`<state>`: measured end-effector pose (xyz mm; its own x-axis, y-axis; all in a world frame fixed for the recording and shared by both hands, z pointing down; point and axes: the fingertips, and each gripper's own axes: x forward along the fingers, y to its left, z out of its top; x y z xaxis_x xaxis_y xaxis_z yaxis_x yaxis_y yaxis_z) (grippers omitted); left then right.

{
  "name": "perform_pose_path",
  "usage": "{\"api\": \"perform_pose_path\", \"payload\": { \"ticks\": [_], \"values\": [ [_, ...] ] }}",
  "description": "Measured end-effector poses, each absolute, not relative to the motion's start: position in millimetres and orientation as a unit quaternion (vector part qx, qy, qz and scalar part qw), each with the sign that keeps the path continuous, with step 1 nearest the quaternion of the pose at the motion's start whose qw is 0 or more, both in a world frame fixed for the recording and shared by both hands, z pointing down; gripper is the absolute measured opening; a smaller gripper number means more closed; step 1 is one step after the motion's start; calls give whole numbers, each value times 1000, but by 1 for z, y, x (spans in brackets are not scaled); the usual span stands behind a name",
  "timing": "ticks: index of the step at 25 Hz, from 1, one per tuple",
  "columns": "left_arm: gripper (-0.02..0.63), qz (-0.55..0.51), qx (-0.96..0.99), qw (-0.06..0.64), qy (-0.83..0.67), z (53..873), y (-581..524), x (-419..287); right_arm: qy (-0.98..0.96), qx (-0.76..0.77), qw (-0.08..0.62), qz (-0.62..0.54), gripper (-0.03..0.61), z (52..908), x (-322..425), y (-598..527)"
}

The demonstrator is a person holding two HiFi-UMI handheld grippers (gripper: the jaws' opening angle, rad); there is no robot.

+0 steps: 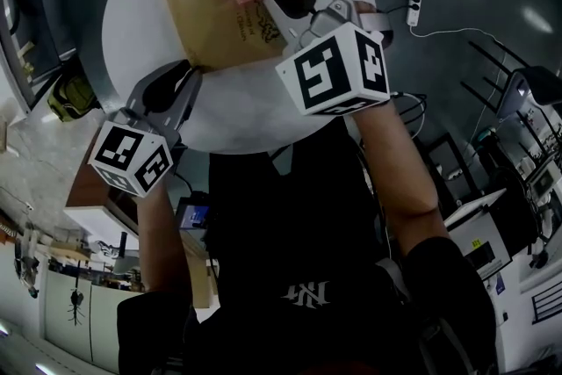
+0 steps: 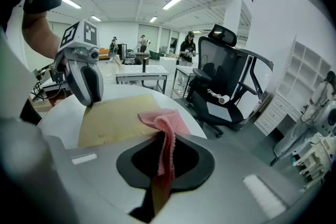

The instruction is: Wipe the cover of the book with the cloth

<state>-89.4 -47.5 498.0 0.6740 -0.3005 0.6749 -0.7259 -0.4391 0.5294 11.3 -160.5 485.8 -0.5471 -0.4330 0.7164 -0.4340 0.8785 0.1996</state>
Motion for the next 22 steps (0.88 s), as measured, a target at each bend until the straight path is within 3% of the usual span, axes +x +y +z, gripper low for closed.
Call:
{"api": "perform_pose_path", "payload": {
  "ticks": [17, 22],
  "values": [
    [72, 259, 805, 425, -323, 500, -46, -90, -855, 307, 418, 22, 14, 488, 88, -169],
    [71, 258, 807, 421, -324, 498, -47, -91, -828, 332, 450, 39, 14, 495, 117, -176]
  ]
}}
